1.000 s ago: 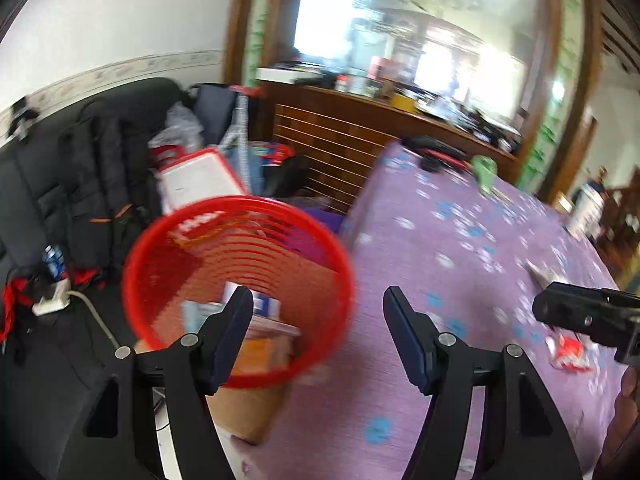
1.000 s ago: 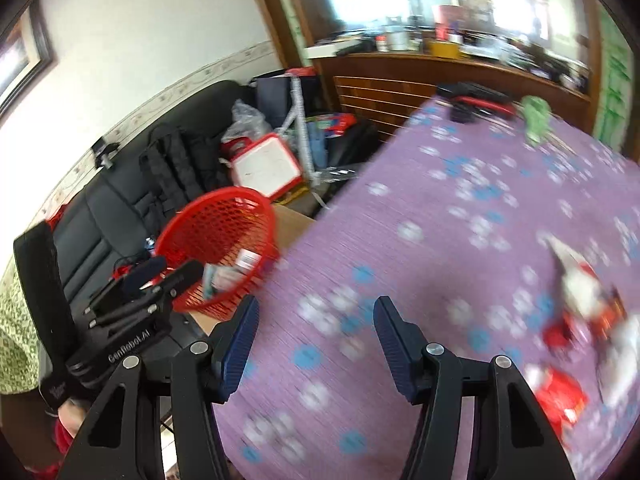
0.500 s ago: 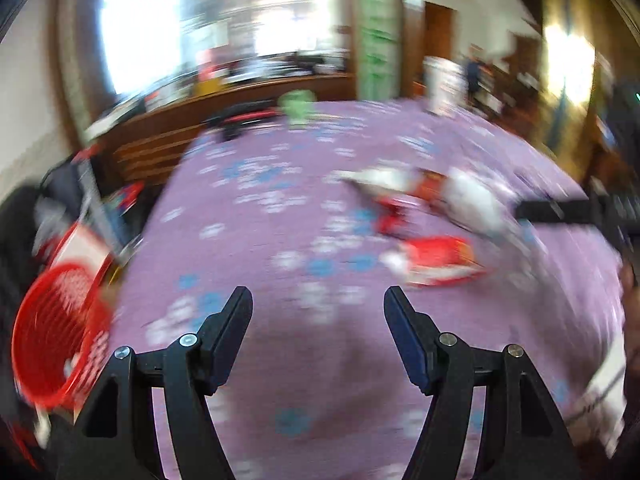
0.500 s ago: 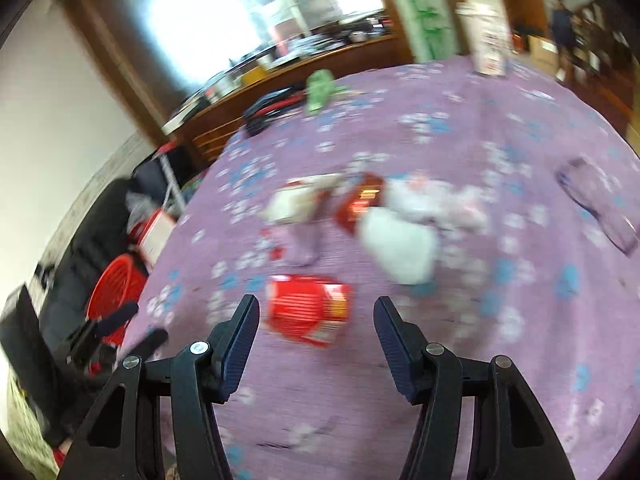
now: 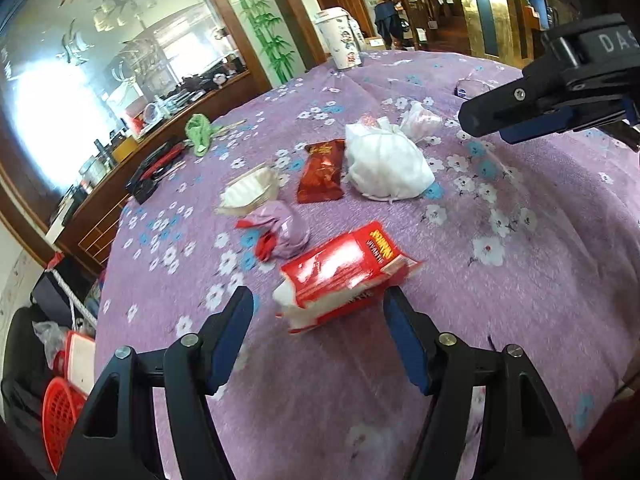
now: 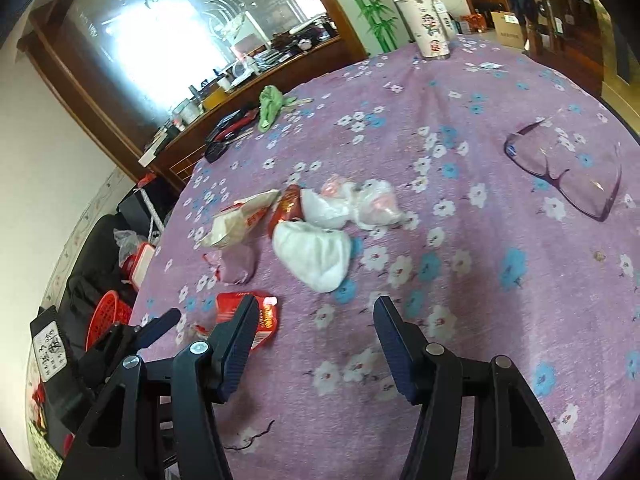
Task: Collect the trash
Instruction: 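Grasp the red snack bag with the left gripper while the right gripper grasps the white cloth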
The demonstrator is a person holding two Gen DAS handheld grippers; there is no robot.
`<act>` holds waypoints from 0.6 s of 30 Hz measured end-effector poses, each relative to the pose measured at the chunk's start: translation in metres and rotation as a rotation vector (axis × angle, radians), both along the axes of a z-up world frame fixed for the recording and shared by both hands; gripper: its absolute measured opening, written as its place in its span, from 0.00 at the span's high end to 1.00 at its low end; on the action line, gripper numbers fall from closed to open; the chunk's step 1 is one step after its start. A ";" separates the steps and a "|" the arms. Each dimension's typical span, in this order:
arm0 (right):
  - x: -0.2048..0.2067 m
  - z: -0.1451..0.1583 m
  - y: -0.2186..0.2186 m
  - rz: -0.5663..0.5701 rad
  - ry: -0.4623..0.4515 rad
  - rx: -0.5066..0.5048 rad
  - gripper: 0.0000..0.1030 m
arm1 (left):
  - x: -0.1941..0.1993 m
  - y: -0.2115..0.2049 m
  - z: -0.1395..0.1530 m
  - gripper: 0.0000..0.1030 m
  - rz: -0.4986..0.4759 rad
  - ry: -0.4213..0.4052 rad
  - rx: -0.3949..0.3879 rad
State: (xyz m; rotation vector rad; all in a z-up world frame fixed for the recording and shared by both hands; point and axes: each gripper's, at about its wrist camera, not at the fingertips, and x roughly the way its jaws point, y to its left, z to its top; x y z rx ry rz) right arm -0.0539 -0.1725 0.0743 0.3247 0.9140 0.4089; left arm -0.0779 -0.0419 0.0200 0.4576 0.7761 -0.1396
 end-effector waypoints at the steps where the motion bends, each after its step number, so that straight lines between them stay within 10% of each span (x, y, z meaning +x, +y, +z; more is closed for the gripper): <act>1: 0.001 -0.001 -0.001 -0.005 0.002 -0.001 0.38 | 0.004 -0.002 -0.002 0.53 -0.003 0.015 -0.004; 8: 0.019 -0.008 0.008 -0.013 0.016 -0.039 0.38 | 0.020 -0.004 -0.014 0.91 0.011 0.089 -0.071; 18: 0.048 -0.018 0.041 0.005 -0.008 -0.150 0.28 | 0.024 0.023 -0.010 0.95 0.077 0.123 -0.263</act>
